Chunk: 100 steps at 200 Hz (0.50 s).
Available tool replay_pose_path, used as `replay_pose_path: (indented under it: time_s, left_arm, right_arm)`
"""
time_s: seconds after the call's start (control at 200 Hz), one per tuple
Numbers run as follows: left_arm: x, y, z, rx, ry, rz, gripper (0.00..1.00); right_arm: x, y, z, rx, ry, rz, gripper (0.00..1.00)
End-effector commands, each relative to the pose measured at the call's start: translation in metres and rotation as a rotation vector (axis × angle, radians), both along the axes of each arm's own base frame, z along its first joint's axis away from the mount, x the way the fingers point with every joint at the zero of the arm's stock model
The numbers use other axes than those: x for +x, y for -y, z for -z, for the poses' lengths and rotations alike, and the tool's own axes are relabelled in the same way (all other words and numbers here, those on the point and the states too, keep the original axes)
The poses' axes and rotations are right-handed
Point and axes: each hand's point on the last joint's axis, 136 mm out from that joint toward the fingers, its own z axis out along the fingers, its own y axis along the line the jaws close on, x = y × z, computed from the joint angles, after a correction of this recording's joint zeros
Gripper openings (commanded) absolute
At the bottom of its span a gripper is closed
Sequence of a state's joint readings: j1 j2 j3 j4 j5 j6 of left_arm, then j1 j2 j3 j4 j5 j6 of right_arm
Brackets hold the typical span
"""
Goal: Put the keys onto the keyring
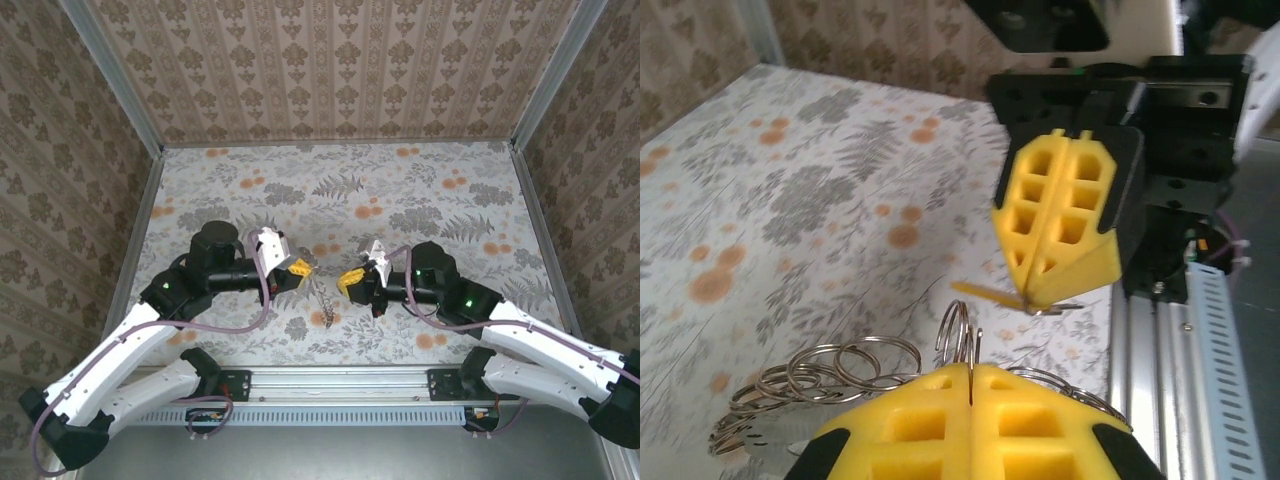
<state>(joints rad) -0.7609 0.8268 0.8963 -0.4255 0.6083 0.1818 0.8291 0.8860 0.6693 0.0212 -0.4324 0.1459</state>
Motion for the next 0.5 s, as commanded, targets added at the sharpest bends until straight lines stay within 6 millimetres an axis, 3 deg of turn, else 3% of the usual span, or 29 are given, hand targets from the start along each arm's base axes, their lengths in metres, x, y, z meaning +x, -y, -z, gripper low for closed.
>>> replay_pose_path:
  time_s: [0.0, 0.275, 0.495]
  left_arm:
    - [-0.024, 0.007, -0.018, -0.041, 0.032, 0.155, 0.00]
    - [-0.035, 0.011, -0.018, -0.051, 0.013, 0.238, 0.00]
    - [-0.034, 0.012, -0.017, -0.052, 0.009, 0.241, 0.00]
  right_arm:
    - [-0.014, -0.010, -0.049, 0.120, 0.105, -0.121, 0.00]
    - [-0.018, -0.015, -0.065, 0.141, 0.162, -0.172, 0.01]
    - [-0.025, -0.021, -0.056, 0.105, 0.158, -0.226, 0.01]
